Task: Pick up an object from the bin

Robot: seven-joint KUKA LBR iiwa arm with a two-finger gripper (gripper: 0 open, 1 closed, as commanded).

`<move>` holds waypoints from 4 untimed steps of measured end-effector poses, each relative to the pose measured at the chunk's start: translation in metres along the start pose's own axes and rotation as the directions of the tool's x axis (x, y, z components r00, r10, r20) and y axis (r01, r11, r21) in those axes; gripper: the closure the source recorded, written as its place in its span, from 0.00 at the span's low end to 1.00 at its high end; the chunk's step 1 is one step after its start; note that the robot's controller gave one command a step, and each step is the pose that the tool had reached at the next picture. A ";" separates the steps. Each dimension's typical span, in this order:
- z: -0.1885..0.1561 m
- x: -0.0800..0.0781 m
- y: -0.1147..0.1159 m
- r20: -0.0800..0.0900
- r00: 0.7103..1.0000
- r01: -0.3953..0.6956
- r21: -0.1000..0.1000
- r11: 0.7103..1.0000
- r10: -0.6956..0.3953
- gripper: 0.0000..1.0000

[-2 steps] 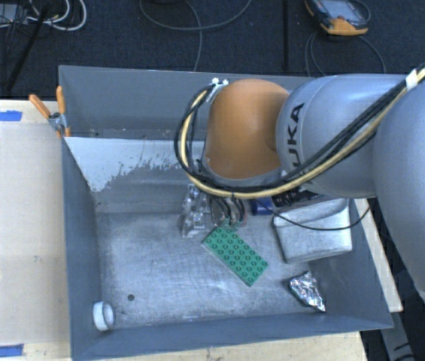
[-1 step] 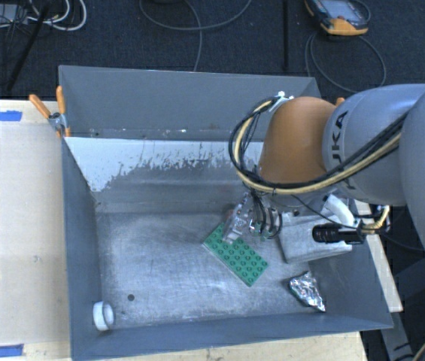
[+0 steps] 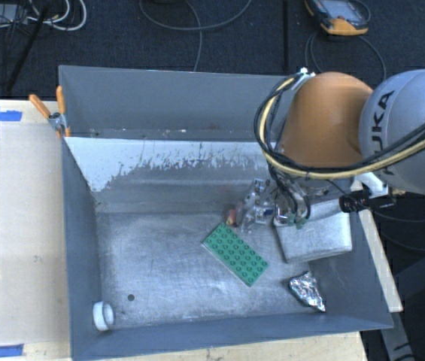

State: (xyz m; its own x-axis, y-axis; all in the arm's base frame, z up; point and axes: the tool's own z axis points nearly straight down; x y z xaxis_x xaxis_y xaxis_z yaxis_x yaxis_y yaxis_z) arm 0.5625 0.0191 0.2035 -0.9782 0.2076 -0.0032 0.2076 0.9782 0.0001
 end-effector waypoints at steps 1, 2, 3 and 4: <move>0.001 0.001 0.000 -0.003 1.000 -0.002 0.000 1.000 0.002 0.00; 0.122 -0.009 -0.054 -0.008 0.985 -0.174 0.002 0.985 0.174 0.00; 0.119 -0.009 -0.053 -0.010 0.985 -0.174 0.000 0.985 0.174 1.00; -0.004 -0.017 -0.046 0.005 0.983 -0.185 -0.003 0.983 0.185 1.00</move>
Offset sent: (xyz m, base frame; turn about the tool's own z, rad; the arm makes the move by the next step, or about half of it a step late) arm 0.0000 0.0000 0.0000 0.0000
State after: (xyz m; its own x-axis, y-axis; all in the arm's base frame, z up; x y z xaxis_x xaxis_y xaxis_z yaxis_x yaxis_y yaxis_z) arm 0.5698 -0.0295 0.2074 -0.9231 0.3846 -0.0081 0.3845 0.9231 0.0033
